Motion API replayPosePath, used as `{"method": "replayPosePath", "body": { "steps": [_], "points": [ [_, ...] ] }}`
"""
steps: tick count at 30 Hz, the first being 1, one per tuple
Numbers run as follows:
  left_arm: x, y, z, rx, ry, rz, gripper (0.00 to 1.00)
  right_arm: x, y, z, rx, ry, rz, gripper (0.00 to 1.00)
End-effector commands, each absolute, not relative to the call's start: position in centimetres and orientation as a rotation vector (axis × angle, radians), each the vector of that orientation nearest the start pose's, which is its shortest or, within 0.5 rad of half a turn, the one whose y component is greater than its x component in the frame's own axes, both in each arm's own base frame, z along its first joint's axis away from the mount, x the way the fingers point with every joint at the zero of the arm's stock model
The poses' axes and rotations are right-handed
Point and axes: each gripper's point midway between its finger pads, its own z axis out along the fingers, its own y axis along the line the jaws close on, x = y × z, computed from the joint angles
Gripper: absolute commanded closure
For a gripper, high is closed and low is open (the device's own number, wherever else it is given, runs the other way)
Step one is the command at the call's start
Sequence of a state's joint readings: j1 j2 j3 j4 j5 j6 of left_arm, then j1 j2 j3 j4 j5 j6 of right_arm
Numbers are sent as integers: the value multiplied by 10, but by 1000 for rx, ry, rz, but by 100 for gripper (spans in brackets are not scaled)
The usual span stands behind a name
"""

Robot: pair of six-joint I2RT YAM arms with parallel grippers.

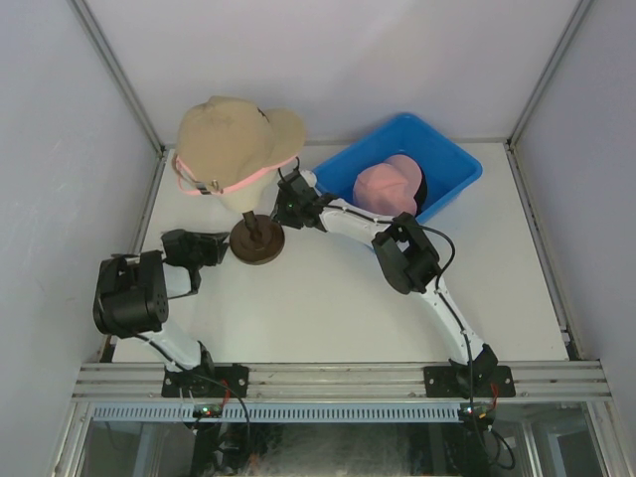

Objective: Stack the hats
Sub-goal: Adjust the hat stand at the center of the board.

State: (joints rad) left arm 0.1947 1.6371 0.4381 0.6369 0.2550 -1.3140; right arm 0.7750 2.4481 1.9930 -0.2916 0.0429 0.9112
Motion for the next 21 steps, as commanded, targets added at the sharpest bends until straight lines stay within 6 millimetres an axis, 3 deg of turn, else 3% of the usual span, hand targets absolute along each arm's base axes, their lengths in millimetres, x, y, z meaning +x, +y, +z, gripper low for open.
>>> {"method": "replayPosePath", "body": {
  "steps": [1, 9, 21],
  "points": [
    [389, -23, 43, -1352, 1794, -955, 60, 427, 458, 32, 200, 2488, 713, 57],
    [400, -25, 43, -1346, 1806, -983, 60, 423, 468, 29, 158, 2507, 771, 55],
    [432, -36, 55, -1260, 1871, -1036, 60, 386, 481, 24, 63, 2544, 829, 55]
  ]
}}
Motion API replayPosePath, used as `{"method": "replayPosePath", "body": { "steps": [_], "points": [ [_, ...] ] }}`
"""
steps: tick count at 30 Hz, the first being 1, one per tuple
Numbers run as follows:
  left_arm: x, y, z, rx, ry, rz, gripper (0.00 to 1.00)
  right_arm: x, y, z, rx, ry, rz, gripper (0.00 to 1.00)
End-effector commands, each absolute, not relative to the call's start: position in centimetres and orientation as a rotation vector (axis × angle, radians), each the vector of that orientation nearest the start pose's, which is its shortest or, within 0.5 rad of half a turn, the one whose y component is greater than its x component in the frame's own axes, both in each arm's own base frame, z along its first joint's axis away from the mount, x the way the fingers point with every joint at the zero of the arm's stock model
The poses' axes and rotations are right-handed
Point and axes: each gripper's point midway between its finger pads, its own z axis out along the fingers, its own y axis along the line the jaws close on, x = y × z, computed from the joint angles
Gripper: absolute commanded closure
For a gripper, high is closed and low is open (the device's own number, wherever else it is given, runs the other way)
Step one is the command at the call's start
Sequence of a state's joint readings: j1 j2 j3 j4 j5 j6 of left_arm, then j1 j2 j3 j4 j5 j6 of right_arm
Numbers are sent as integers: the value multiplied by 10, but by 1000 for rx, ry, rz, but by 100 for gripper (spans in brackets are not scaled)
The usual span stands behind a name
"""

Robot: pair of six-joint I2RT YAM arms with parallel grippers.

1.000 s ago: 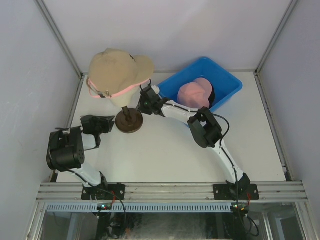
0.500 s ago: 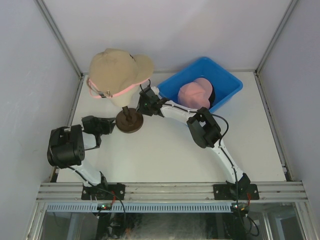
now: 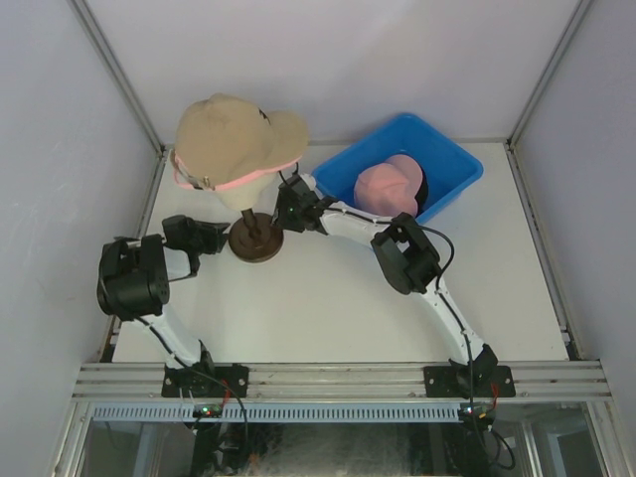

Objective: Stack the hats
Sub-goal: Adjust the hat stand at the center of the board.

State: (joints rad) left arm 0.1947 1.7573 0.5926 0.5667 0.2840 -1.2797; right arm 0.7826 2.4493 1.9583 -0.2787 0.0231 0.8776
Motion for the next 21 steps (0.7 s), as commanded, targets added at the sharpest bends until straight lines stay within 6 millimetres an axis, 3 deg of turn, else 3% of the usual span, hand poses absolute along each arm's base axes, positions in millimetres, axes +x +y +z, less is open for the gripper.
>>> {"method": "replayPosePath", "body": {
  "steps": [1, 11, 16, 21],
  "points": [
    [434, -37, 56, -1251, 1879, -1038, 60, 384, 481, 23, 63, 2547, 826, 55],
    [429, -41, 52, -1254, 1902, -1027, 60, 384, 460, 30, 109, 2518, 774, 56],
    [426, -36, 66, -1268, 1842, -1012, 59, 372, 447, 45, 64, 2477, 712, 55],
    [429, -35, 84, -1253, 1803, -1028, 58, 360, 420, 54, 85, 2443, 640, 54]
  ]
}}
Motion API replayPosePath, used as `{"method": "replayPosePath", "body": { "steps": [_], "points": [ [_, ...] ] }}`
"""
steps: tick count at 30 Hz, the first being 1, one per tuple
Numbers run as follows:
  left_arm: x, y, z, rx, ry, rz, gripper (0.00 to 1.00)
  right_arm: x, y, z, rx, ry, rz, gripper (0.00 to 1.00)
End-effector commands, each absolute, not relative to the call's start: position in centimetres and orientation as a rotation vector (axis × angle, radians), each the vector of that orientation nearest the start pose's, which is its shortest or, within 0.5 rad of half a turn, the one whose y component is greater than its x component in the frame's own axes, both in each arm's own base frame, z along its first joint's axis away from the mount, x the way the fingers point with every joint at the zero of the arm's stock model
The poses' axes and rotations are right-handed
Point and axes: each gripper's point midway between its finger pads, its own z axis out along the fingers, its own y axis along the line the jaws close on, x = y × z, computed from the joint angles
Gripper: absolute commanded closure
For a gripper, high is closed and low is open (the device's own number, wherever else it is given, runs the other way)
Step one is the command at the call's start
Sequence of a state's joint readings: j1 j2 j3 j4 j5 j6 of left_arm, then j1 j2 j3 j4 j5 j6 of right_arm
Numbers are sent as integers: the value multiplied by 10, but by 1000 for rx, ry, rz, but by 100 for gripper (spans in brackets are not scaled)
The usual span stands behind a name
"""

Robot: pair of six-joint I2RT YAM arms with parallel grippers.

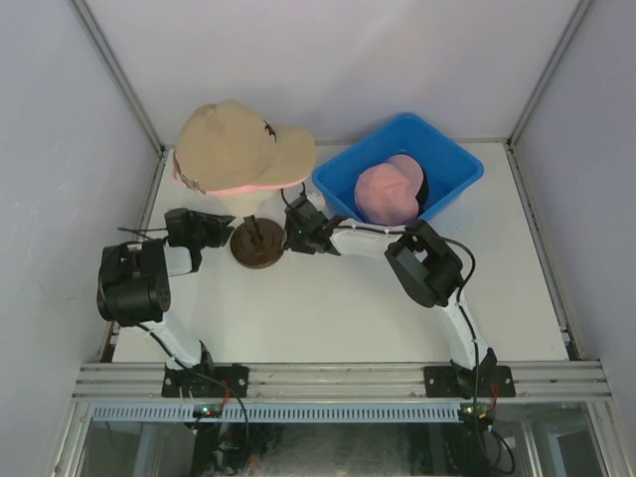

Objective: Stack the hats
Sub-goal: Adjust the hat stand at the center of the board, then move the bin to the center of the board.

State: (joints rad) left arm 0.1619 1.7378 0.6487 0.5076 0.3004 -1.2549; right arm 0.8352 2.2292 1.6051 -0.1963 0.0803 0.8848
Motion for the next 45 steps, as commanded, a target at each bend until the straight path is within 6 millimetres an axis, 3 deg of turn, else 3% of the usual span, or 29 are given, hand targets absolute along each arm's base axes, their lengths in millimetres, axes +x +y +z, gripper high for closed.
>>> {"method": "replayPosePath", "body": {
  "steps": [1, 9, 21, 27, 32, 33, 35, 37, 38, 41, 43, 45],
  "points": [
    [429, -37, 85, -1248, 1802, -1034, 58, 359, 416, 54, 90, 2441, 630, 53],
    [416, -35, 89, -1256, 1785, -1013, 58, 333, 388, 64, 70, 2429, 564, 50],
    [369, -12, 100, -1304, 1692, -867, 57, 274, 321, 119, -35, 2265, 375, 53],
    [347, -8, 108, -1289, 1657, -820, 57, 269, 272, 156, -2, 2146, 253, 53],
    [331, -6, 119, -1259, 1634, -776, 57, 282, 231, 170, 41, 2087, 153, 53],
    [329, -6, 123, -1248, 1628, -769, 57, 287, 223, 172, 55, 2079, 133, 55],
    [325, -9, 135, -1214, 1613, -767, 57, 297, 207, 173, 91, 2072, 99, 70],
    [322, -11, 143, -1191, 1603, -764, 57, 305, 199, 176, 105, 2066, 104, 99],
    [321, -12, 146, -1183, 1599, -764, 57, 308, 197, 177, 102, 2059, 105, 100],
    [316, -15, 152, -1165, 1591, -762, 57, 317, 194, 182, 76, 2046, 112, 98],
    [314, -17, 155, -1155, 1588, -768, 57, 321, 195, 183, 50, 2052, 125, 75],
    [313, -20, 158, -1143, 1588, -775, 57, 325, 196, 180, 21, 2066, 123, 58]
  ]
}}
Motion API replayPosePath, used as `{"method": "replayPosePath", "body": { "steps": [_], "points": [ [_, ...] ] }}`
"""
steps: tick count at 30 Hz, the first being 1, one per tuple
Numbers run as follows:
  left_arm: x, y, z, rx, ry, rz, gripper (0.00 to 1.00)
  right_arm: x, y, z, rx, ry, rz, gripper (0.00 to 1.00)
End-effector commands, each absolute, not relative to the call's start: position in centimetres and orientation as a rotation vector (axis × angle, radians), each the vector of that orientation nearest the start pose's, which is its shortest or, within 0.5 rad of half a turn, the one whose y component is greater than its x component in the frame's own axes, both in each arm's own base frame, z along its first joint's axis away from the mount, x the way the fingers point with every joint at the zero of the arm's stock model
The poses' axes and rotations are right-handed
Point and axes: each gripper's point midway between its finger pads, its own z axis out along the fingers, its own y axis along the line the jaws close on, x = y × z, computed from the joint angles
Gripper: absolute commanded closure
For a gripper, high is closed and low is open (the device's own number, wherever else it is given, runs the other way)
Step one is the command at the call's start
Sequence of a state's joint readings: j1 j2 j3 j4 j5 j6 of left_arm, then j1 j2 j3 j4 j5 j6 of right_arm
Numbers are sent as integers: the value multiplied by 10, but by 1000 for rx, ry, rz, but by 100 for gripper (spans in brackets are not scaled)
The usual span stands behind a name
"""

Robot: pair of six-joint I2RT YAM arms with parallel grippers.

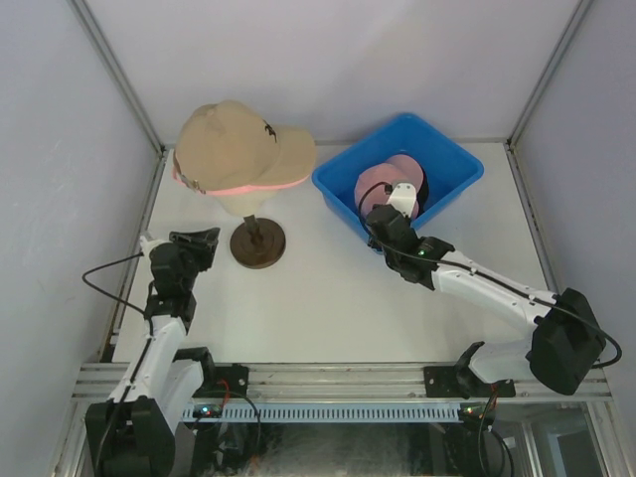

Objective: Stack the hats
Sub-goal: Move the bin to the center of the board.

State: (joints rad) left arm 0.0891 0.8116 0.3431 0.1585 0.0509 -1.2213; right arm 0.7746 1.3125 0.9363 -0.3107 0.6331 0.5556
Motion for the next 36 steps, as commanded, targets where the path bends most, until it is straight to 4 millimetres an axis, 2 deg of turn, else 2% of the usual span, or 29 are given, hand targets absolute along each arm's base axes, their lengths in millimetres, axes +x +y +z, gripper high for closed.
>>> {"method": "replayPosePath", "body": {
  "steps": [1, 3, 5, 10, 14, 18, 22, 25, 30, 36],
  "points": [
    [312, -23, 160, -1134, 1589, -782, 57, 326, 197, 177, -3, 2076, 120, 51],
    [311, -26, 163, -1123, 1586, -786, 57, 328, 203, 173, -57, 2090, 123, 40],
    [310, -29, 165, -1113, 1586, -791, 57, 328, 206, 166, -94, 2107, 115, 36],
    [306, -32, 173, -1094, 1575, -804, 57, 331, 210, 151, -166, 2138, 91, 35],
    [304, -32, 177, -1082, 1568, -809, 57, 335, 215, 137, -226, 2153, 72, 39],
    [302, -33, 180, -1073, 1561, -814, 57, 341, 212, 122, -243, 2186, 42, 50],
    [301, -34, 186, -1063, 1554, -822, 57, 337, 214, 115, -271, 2208, 38, 80],
    [299, -34, 192, -1051, 1550, -825, 57, 329, 218, 114, -287, 2216, 34, 93],
    [292, -35, 203, -1014, 1543, -822, 57, 304, 234, 114, -343, 2213, 13, 96],
    [278, -36, 217, -963, 1531, -818, 57, 259, 264, 122, -437, 2193, 50, 96]
  ]
}}
